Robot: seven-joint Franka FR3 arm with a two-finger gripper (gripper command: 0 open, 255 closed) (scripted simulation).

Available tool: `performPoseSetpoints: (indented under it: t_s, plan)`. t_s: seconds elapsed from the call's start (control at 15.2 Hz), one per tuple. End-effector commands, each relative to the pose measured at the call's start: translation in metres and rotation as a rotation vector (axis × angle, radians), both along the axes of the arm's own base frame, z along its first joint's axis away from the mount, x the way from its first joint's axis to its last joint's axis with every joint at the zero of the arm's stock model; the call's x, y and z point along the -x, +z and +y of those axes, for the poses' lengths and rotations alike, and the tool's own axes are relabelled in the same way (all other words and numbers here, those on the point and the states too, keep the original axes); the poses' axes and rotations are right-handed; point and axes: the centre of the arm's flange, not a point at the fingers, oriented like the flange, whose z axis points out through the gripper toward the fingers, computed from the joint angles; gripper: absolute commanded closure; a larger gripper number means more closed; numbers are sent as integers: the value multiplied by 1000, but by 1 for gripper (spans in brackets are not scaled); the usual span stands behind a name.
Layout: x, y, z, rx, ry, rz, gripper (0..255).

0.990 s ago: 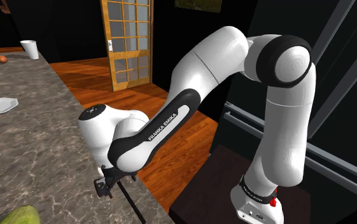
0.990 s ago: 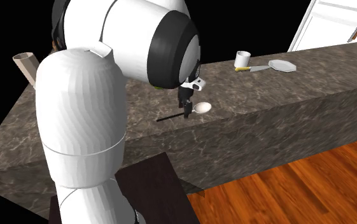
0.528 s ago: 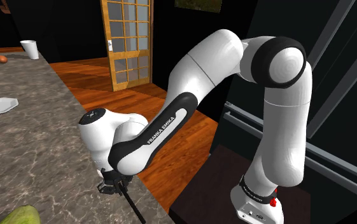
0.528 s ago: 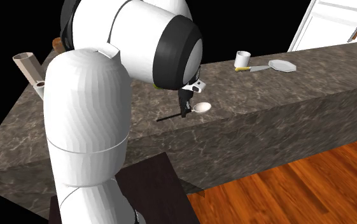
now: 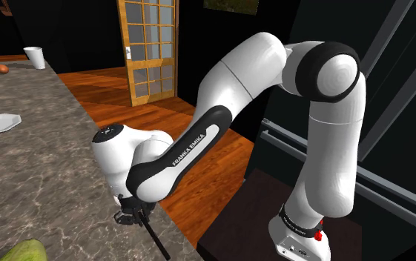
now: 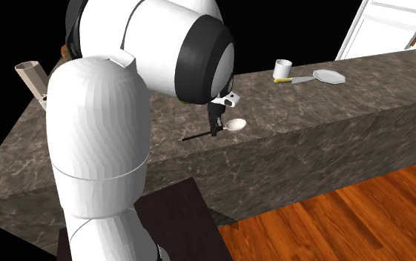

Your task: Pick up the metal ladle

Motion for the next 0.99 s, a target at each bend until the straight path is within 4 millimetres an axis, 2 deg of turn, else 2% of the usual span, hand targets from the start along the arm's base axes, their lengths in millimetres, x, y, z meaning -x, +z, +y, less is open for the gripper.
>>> performPoseSetpoints:
  t_s: [0.0,0.79,0.92]
  plan:
    - [0,9,0,0,0,1,255]
    - [0,72,0,0,0,1,255]
    - [0,73,0,0,0,1,255]
